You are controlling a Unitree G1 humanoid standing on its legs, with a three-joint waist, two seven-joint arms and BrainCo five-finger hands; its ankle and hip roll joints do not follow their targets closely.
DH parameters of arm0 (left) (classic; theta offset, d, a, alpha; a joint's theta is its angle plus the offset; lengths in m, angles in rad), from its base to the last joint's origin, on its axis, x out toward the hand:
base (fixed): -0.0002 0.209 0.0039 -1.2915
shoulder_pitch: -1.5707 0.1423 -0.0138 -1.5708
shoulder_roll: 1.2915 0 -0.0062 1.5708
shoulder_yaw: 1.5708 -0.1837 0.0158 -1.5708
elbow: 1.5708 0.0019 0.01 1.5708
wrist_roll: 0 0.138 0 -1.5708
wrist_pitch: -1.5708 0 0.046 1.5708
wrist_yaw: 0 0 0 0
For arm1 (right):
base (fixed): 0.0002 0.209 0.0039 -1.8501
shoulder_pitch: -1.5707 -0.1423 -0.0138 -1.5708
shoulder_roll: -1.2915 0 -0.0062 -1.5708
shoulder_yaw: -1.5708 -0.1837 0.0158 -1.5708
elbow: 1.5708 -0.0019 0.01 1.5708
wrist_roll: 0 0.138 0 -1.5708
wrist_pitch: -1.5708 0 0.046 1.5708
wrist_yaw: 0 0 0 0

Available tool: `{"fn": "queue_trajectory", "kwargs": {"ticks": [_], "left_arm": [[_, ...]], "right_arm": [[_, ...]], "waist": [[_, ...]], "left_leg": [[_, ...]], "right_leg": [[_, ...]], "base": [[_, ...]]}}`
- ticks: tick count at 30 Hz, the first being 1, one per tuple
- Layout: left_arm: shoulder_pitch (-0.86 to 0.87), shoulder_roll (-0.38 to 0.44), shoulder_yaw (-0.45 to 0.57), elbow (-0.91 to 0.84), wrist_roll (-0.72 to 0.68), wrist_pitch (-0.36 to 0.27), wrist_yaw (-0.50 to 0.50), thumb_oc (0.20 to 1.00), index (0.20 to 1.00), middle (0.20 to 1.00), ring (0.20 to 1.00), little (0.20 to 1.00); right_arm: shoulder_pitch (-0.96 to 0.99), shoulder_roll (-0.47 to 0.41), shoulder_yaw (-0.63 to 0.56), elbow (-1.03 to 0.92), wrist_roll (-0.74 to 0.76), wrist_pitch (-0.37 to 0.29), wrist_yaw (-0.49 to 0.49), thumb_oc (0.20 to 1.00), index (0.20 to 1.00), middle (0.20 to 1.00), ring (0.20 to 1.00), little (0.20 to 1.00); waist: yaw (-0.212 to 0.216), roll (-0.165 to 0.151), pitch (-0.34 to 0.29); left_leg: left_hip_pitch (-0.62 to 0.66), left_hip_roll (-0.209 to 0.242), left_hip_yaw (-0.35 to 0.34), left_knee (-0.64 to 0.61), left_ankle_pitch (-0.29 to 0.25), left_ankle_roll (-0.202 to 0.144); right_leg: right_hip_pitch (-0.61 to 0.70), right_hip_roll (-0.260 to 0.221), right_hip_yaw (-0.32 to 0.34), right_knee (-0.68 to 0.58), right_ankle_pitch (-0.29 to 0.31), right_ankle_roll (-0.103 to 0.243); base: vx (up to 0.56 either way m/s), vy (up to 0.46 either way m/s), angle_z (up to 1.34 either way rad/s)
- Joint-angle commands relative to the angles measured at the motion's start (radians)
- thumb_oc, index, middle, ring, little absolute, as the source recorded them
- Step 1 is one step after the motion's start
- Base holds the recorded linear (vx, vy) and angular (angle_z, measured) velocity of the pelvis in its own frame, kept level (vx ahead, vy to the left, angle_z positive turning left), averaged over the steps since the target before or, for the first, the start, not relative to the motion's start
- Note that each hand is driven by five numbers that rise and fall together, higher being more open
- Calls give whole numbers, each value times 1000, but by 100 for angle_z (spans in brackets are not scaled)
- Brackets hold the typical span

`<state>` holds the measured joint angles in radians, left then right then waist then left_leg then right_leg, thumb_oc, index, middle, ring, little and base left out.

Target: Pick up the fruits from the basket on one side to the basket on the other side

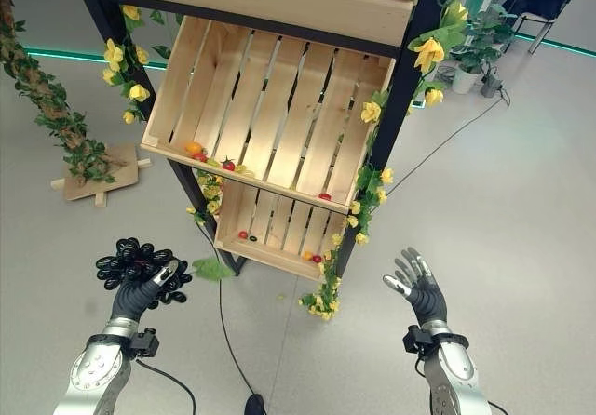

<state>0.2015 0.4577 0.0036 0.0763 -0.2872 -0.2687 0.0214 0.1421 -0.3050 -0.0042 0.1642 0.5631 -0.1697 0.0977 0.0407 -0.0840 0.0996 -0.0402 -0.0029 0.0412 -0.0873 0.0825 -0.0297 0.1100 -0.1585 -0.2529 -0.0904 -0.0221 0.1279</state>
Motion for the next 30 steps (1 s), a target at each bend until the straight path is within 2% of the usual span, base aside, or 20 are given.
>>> {"fn": "queue_trajectory", "kwargs": {"ticks": [1, 9, 15, 19, 22, 28, 29, 30], "left_arm": [[-15, 32, 63, -91, 37, -65, 12, 200, 200, 200, 200, 200], [-23, 42, 116, -255, 47, -70, 31, 200, 200, 200, 200, 200], [-83, 73, 104, -363, 48, -63, 20, 200, 200, 200, 200, 200], [-196, 87, 34, -355, 31, -43, 7, 200, 200, 200, 200, 200], [-317, 109, -22, -320, 79, -31, 23, 200, 200, 200, 200, 200], [-550, 94, -156, -172, 54, -5, 63, 200, 200, 200, 200, 200], [-653, 96, -205, -111, 72, 12, 72, 200, 200, 200, 200, 200], [-658, 95, -208, -107, 72, 10, 73, 200, 200, 200, 200, 200]], "right_arm": [[-6, -32, -41, -53, 16, -30, 9, 1000, 1000, 1000, 1000, 1000], [5, -33, -46, -43, 0, -34, 2, 1000, 1000, 1000, 1000, 1000], [2, -39, -38, -30, -13, -28, 3, 1000, 1000, 1000, 1000, 1000], [-12, -45, -19, -19, -22, -14, 6, 1000, 1000, 1000, 1000, 1000], [-26, -46, 4, -11, -19, -4, 9, 1000, 1000, 1000, 1000, 1000], [-51, -62, 47, 4, -20, 18, 12, 1000, 1000, 1000, 1000, 1000], [-62, -65, 59, 16, -17, 29, 12, 1000, 1000, 1000, 1000, 1000], [-63, -65, 57, 16, -17, 29, 12, 1000, 1000, 1000, 1000, 1000]], "waist": [[-14, -6, -65], [-13, 1, -68], [-21, 4, -71], [-35, 5, -78], [-51, 6, -90], [-80, 11, -100], [-95, 15, -104], [-93, 15, -102]], "left_leg": [[-10, 58, -30, 142, -129, -39], [-7, 60, -41, 135, -128, -45], [-10, 60, -53, 133, -124, -47], [0, 63, -55, 123, -121, -48], [12, 65, -51, 111, -119, -49], [28, 70, -38, 96, -113, -48], [32, 72, -35, 92, -111, -49], [33, 72, -35, 92, -111, -49]], "right_leg": [[-31, -41, 16, 53, 29, 53], [-17, -38, 17, 30, 21, 50], [-13, -31, 18, 36, 13, 46], [-7, -29, 19, 38, 8, 45], [-5, -27, 24, 36, 8, 46], [-5, -25, 39, 37, 11, 48], [-7, -24, 46, 39, 11, 49], [-7, -24, 46, 39, 11, 49]], "base": [[0, 0, 0], [-1, -5, 4], [-8, -7, 10], [-4, 0, 12], [3, 4, 3], [-1, 5, -1], [-6, 4, -9], [0, 4, -9]]}}
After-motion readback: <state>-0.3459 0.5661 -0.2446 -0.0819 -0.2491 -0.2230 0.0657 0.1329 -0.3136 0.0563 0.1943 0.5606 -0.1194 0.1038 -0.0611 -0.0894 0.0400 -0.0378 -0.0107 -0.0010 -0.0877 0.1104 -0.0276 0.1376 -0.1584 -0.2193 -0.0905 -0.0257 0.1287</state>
